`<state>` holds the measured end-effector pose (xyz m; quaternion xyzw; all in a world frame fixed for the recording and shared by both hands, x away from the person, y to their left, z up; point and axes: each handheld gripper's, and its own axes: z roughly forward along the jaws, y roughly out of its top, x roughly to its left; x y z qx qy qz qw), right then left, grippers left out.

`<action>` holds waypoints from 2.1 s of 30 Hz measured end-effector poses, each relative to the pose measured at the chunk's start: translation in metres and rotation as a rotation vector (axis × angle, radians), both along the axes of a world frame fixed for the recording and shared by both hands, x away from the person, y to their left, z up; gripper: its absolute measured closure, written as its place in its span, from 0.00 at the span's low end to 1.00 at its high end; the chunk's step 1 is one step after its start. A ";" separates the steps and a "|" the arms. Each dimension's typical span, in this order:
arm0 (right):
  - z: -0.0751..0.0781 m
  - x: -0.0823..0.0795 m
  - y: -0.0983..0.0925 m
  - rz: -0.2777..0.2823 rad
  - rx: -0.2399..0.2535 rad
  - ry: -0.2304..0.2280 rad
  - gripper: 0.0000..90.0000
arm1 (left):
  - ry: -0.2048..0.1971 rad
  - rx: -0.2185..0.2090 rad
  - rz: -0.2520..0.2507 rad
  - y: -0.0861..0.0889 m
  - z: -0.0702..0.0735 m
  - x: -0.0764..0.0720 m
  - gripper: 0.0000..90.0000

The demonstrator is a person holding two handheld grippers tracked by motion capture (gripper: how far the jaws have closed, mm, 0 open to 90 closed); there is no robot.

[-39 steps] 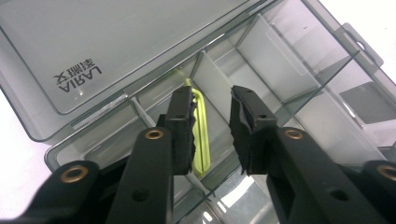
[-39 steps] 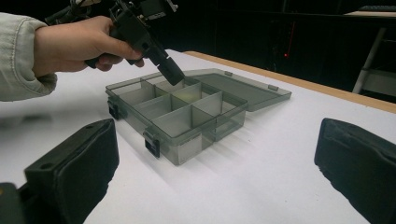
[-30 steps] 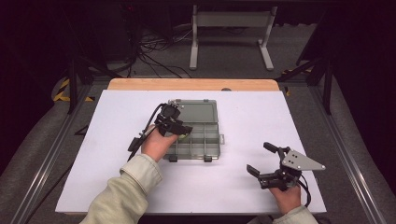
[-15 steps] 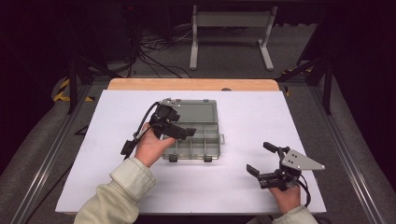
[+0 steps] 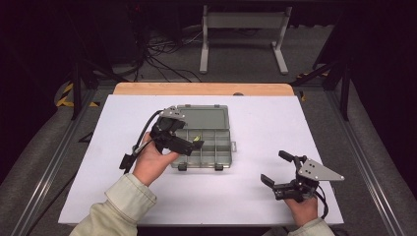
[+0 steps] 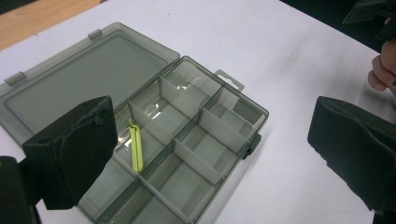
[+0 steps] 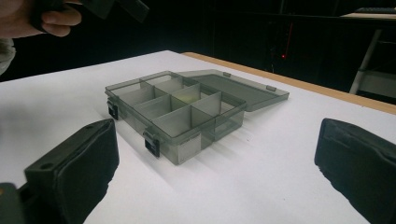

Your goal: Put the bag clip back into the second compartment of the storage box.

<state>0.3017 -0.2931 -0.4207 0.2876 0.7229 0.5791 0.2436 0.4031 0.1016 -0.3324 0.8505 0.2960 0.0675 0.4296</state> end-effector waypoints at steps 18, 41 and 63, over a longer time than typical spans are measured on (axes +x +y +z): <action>0.000 0.001 0.000 0.000 0.008 0.002 0.00 | -0.142 -0.086 0.014 0.060 0.002 -0.051 0.02; 0.001 0.000 0.001 0.012 0.015 -0.015 0.00 | -0.299 -0.312 0.098 0.151 -0.058 -0.090 0.02; 0.001 -0.002 0.003 0.030 0.007 -0.050 0.00 | -0.436 -0.279 0.120 0.169 -0.114 -0.097 0.00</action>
